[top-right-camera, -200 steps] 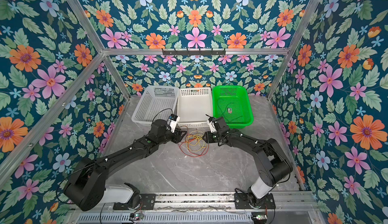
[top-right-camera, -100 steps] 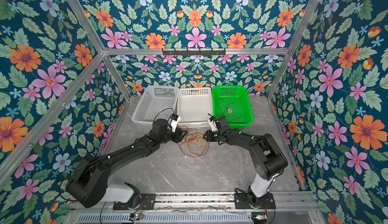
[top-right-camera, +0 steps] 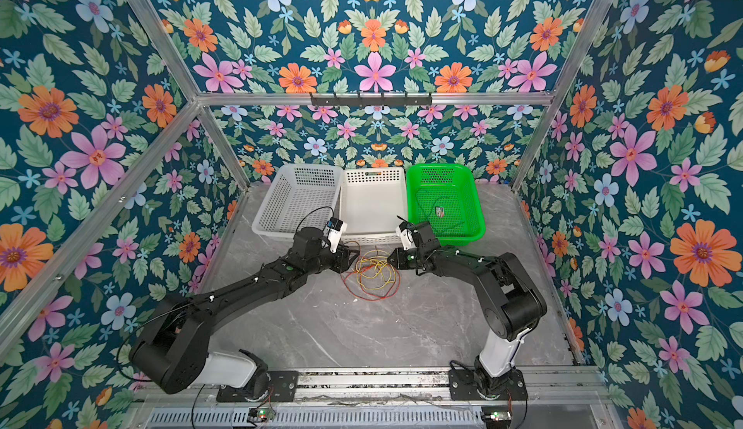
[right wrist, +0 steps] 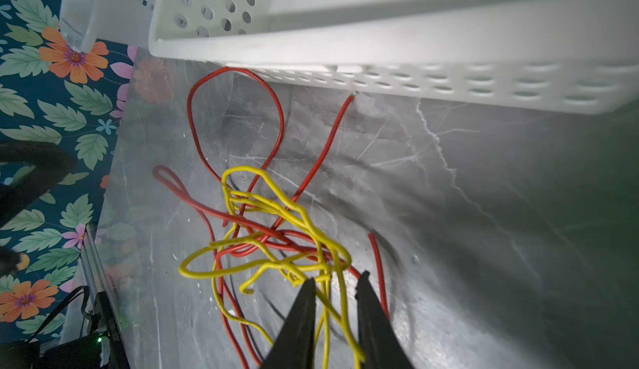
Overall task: Untangle and sort cables by color
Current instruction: Untie the cable from multiple cables.
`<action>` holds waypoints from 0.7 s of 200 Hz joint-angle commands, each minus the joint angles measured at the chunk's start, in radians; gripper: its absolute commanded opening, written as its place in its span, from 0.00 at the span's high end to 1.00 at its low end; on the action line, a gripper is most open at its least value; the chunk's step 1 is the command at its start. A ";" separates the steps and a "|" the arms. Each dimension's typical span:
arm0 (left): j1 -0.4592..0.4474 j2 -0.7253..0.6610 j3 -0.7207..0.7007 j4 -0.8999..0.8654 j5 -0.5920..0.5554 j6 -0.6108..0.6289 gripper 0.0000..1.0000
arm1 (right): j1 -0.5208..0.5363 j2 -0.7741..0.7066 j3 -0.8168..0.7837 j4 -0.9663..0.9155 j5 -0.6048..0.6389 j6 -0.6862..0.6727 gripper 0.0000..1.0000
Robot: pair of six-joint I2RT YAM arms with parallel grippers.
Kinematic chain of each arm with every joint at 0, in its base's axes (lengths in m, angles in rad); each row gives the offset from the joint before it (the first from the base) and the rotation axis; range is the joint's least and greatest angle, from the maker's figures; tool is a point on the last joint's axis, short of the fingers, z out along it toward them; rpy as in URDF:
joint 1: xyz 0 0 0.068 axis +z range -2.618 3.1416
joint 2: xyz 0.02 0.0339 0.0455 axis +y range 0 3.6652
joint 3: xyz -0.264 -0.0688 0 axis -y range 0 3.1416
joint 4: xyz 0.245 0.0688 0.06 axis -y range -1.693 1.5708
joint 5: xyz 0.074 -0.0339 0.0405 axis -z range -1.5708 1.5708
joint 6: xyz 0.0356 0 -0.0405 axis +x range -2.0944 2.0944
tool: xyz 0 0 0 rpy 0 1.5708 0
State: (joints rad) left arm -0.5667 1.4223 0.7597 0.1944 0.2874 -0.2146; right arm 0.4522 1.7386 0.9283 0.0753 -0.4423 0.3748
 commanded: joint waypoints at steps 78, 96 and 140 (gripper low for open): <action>-0.010 -0.015 0.021 0.066 0.152 0.065 0.47 | 0.000 -0.070 -0.017 -0.030 -0.016 0.004 1.00; -0.037 -0.002 0.046 0.058 0.159 0.108 0.47 | 0.002 -0.126 -0.028 -0.065 -0.005 -0.003 1.00; -0.087 0.092 0.089 0.109 0.174 0.159 0.46 | 0.017 -0.239 -0.043 -0.176 0.020 -0.031 1.00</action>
State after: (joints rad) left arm -0.6434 1.4712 0.8318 0.2485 0.4286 -0.0986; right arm 0.4599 1.5459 0.8890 -0.0238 -0.4393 0.3679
